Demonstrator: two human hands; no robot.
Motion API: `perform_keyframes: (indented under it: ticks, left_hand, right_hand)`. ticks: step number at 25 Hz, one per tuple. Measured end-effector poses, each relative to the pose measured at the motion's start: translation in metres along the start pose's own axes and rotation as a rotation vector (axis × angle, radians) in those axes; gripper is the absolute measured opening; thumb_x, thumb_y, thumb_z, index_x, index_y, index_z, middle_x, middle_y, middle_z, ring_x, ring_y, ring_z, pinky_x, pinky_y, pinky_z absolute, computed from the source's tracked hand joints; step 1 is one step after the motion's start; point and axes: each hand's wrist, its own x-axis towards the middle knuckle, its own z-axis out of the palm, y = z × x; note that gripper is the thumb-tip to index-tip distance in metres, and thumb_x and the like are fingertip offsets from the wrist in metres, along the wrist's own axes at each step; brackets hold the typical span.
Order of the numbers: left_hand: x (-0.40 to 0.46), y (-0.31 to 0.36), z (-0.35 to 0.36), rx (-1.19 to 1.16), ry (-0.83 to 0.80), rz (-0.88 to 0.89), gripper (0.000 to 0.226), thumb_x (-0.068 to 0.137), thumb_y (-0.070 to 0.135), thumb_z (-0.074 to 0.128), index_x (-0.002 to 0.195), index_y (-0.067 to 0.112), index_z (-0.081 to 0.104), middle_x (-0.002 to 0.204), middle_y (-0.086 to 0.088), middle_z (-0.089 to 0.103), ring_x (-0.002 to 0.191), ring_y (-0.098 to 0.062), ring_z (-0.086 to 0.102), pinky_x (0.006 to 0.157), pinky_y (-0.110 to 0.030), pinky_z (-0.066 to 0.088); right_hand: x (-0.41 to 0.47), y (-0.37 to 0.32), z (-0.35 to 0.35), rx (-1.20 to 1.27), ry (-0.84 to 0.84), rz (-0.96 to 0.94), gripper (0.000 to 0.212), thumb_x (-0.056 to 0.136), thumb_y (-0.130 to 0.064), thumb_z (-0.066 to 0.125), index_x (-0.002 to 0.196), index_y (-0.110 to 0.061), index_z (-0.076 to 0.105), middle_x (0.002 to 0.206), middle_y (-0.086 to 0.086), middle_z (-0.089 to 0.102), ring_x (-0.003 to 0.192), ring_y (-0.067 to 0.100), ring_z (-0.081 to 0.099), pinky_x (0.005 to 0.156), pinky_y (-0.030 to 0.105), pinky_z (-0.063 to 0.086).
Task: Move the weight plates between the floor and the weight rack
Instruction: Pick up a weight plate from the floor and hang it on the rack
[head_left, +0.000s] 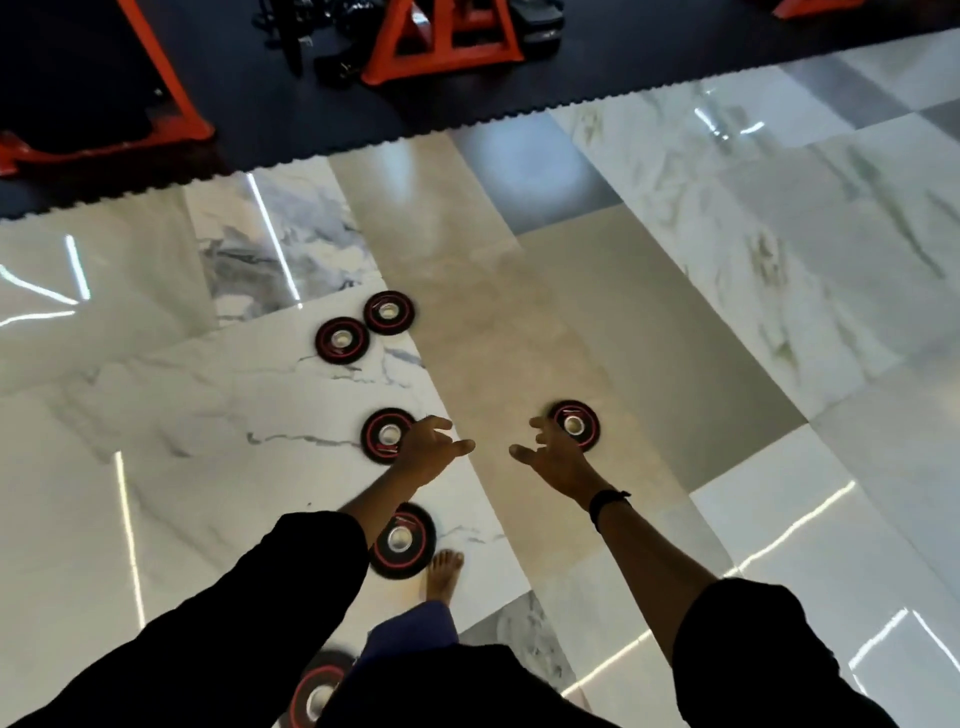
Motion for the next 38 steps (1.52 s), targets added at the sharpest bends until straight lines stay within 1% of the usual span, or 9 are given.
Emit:
perform_keyframes:
  ticks: [3, 7, 12, 21, 25, 28, 29, 33, 38]
  left_hand:
    - [0.035, 0.050, 0.031, 0.075, -0.093, 0.021, 0.055, 0.080, 0.027, 0.080, 0.125, 0.006, 0.057, 0.109, -0.012, 0.067, 0.097, -0.026, 0.064, 0.081, -0.030, 0.051]
    - [0.081, 0.107, 0.081, 0.172, -0.165, 0.046, 0.051, 0.082, 0.028, 0.078, 0.124, 0.006, 0.058, 0.111, -0.012, 0.068, 0.104, -0.027, 0.064, 0.084, -0.029, 0.047]
    - [0.152, 0.152, 0.157, 0.270, -0.209, 0.018, 0.050, 0.083, 0.027, 0.076, 0.125, 0.005, 0.058, 0.112, -0.015, 0.069, 0.105, -0.030, 0.065, 0.086, -0.032, 0.049]
    - [0.289, 0.178, 0.295, 0.472, -0.231, -0.155, 0.050, 0.084, 0.027, 0.075, 0.127, 0.006, 0.058, 0.118, -0.015, 0.066, 0.111, -0.029, 0.062, 0.093, -0.034, 0.050]
    - [0.377, 0.132, 0.352, 0.603, -0.237, -0.182, 0.050, 0.078, 0.032, 0.077, 0.120, 0.010, 0.061, 0.113, -0.012, 0.069, 0.113, -0.032, 0.061, 0.102, -0.042, 0.046]
    - [0.456, 0.067, 0.396, 0.688, -0.281, -0.195, 0.054, 0.082, 0.024, 0.077, 0.127, 0.005, 0.056, 0.124, -0.016, 0.064, 0.116, -0.030, 0.059, 0.091, -0.024, 0.043]
    - [0.481, 0.043, 0.409, 0.716, -0.296, -0.210, 0.057, 0.082, 0.023, 0.077, 0.131, 0.004, 0.053, 0.128, -0.016, 0.062, 0.119, -0.029, 0.058, 0.088, -0.024, 0.041]
    - [0.570, -0.034, 0.441, 0.712, -0.288, -0.258, 0.069, 0.082, 0.024, 0.077, 0.139, 0.004, 0.044, 0.138, -0.015, 0.055, 0.125, -0.030, 0.054, 0.093, -0.030, 0.043]
    - [0.647, -0.104, 0.465, 0.603, -0.208, -0.349, 0.065, 0.074, 0.015, 0.082, 0.130, 0.003, 0.051, 0.128, -0.011, 0.061, 0.112, -0.024, 0.060, 0.086, -0.027, 0.047]
  right_hand:
    - [0.020, 0.002, -0.057, 0.044, 0.119, 0.043, 0.067, 0.090, -0.027, 0.071, 0.146, -0.007, 0.039, 0.146, 0.013, 0.047, 0.134, 0.028, 0.047, 0.104, 0.032, 0.039]
    - [0.040, 0.028, -0.122, 0.125, 0.247, 0.128, 0.056, 0.090, -0.020, 0.070, 0.139, -0.006, 0.047, 0.140, 0.015, 0.053, 0.130, 0.030, 0.050, 0.102, 0.033, 0.040]
    - [0.093, 0.080, -0.188, 0.235, 0.244, 0.226, 0.059, 0.092, -0.028, 0.067, 0.142, -0.009, 0.042, 0.142, 0.020, 0.048, 0.130, 0.032, 0.048, 0.105, 0.039, 0.043]
    - [0.250, 0.193, -0.288, 0.393, 0.155, 0.394, 0.054, 0.094, -0.033, 0.064, 0.139, -0.008, 0.048, 0.135, 0.019, 0.058, 0.125, 0.028, 0.055, 0.091, 0.028, 0.043]
    - [0.335, 0.268, -0.269, 0.421, 0.138, 0.473, 0.053, 0.092, -0.034, 0.066, 0.136, -0.009, 0.050, 0.129, 0.022, 0.061, 0.115, 0.028, 0.060, 0.091, 0.031, 0.048]
    - [0.418, 0.339, -0.222, 0.421, 0.143, 0.540, 0.053, 0.091, -0.032, 0.067, 0.134, -0.006, 0.050, 0.129, 0.022, 0.060, 0.122, 0.035, 0.056, 0.101, 0.042, 0.048]
    - [0.445, 0.363, -0.202, 0.421, 0.135, 0.565, 0.054, 0.091, -0.032, 0.067, 0.135, -0.005, 0.050, 0.131, 0.023, 0.058, 0.125, 0.036, 0.053, 0.104, 0.045, 0.045]
    - [0.540, 0.432, -0.140, 0.440, 0.142, 0.626, 0.065, 0.091, -0.033, 0.068, 0.143, -0.004, 0.042, 0.142, 0.023, 0.050, 0.133, 0.035, 0.046, 0.107, 0.038, 0.040]
    - [0.612, 0.488, -0.073, 0.566, 0.227, 0.673, 0.070, 0.088, -0.036, 0.069, 0.141, -0.003, 0.039, 0.139, 0.023, 0.050, 0.129, 0.038, 0.050, 0.102, 0.039, 0.044]
